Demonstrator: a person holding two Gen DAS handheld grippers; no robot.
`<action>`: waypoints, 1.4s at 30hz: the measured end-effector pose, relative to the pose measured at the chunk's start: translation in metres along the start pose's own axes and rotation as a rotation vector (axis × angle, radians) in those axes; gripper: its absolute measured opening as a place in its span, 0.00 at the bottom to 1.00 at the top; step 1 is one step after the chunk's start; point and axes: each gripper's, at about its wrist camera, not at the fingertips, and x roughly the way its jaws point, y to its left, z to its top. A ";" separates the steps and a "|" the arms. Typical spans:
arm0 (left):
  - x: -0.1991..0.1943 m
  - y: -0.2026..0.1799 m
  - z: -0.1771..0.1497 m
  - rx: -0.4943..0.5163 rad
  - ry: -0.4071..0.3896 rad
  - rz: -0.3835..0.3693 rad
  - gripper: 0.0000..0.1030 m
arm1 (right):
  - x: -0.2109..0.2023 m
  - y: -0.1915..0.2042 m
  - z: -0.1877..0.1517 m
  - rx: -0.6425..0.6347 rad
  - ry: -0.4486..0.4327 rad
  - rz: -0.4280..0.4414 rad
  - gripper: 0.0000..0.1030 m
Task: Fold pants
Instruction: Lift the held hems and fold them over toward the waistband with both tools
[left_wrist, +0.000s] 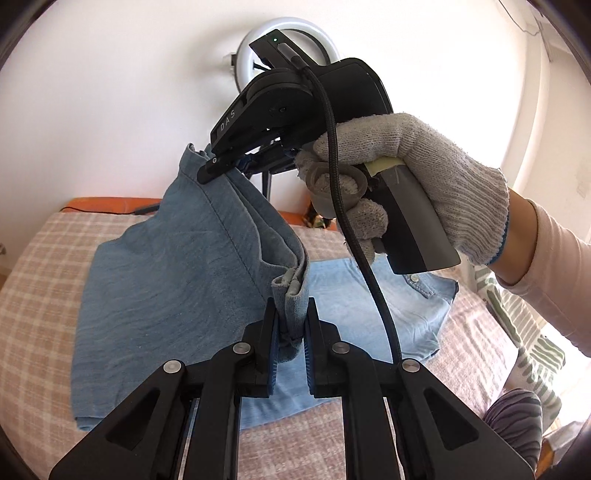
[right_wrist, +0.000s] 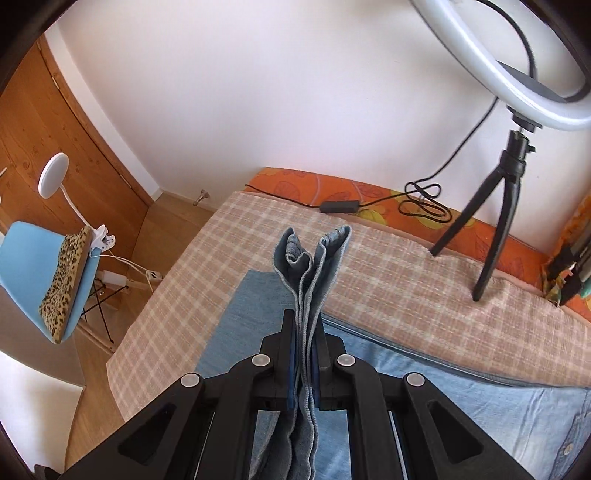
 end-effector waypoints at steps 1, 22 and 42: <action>0.006 -0.010 0.000 0.011 0.010 -0.015 0.10 | -0.008 -0.014 -0.006 0.012 -0.003 -0.007 0.04; 0.099 -0.171 0.003 0.212 0.204 -0.224 0.10 | -0.126 -0.218 -0.097 0.229 -0.087 -0.070 0.04; 0.210 -0.297 -0.019 0.354 0.339 -0.348 0.10 | -0.158 -0.374 -0.162 0.342 -0.087 -0.150 0.04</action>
